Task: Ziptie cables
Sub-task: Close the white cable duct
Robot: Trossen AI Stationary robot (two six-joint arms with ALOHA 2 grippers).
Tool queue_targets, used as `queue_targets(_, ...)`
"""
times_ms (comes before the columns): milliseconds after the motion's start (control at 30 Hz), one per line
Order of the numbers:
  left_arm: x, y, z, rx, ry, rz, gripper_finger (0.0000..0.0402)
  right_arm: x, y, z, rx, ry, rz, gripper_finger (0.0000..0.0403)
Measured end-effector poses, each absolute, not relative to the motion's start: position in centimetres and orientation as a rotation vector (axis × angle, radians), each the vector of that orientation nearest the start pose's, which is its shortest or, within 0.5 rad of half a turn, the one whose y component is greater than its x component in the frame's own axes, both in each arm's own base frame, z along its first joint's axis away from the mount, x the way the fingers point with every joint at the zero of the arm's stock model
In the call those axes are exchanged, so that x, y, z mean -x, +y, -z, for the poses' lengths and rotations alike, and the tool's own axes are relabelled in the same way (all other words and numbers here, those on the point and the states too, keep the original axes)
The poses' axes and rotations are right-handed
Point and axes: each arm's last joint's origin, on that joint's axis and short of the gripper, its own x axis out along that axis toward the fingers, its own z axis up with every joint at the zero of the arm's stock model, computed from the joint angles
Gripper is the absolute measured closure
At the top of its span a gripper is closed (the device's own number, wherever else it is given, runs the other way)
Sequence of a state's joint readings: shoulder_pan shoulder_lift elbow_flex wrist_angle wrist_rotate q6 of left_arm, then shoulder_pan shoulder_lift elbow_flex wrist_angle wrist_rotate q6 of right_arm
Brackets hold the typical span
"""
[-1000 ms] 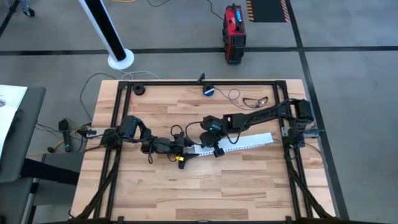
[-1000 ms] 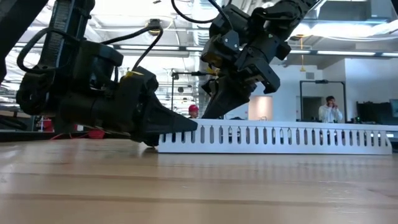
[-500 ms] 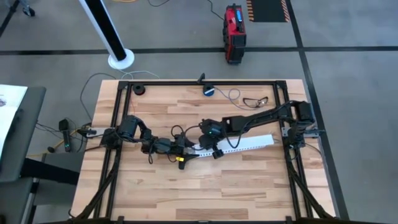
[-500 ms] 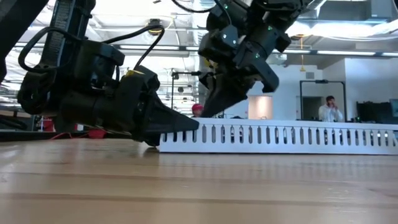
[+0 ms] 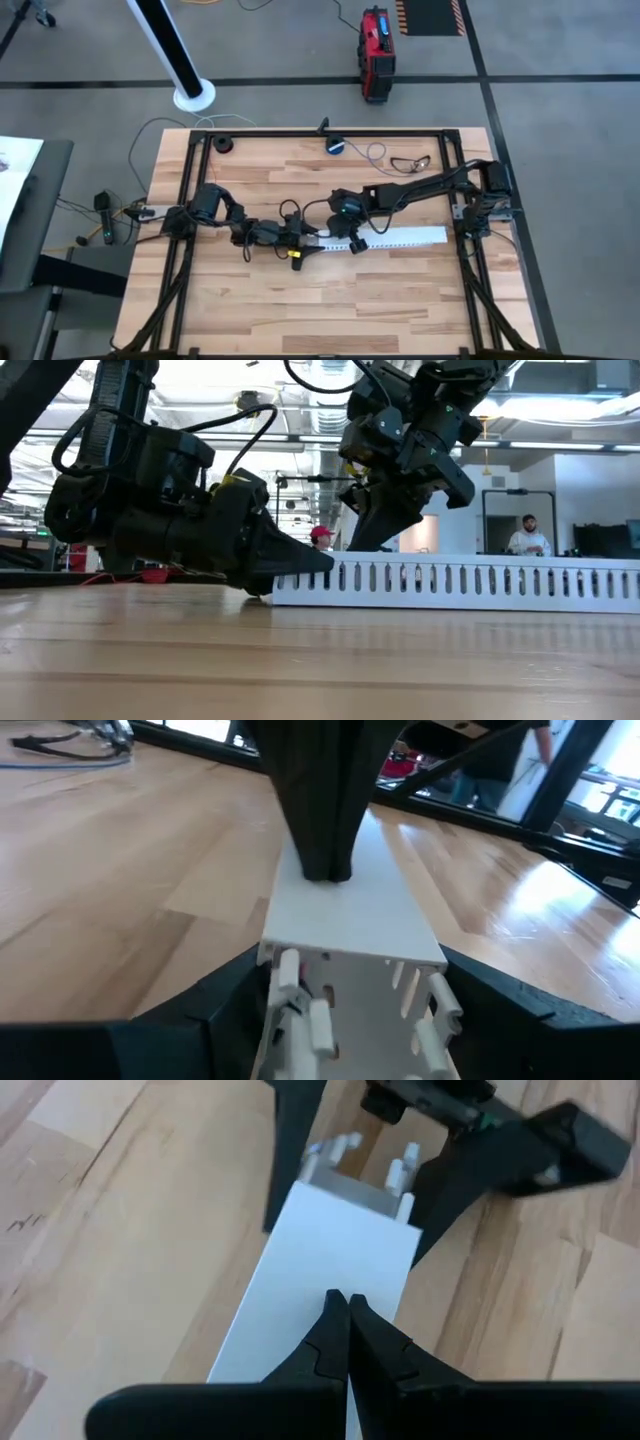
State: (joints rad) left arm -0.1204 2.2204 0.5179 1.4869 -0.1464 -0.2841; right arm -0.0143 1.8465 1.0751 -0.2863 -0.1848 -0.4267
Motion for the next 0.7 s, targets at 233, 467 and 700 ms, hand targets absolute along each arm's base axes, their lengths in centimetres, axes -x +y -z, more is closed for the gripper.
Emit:
queue_targets(233,-29.1,-2.8,-3.9,0.262,0.226,-0.103,0.0158,-35.5,-0.2,-14.2,0.277,0.973,-0.372,0.0403)
queue_targets(467,-30.5,-2.2,-4.0,0.276,0.239,-0.102,0.0158,-35.4,-0.3,-16.2,0.355,0.888,-0.304,0.0403)
queue_targets(700,-31.4,-0.9,-4.2,0.302,0.221,-0.119,0.0158,-34.0,-1.7,-22.4,0.255,0.752,-0.186,0.0403)
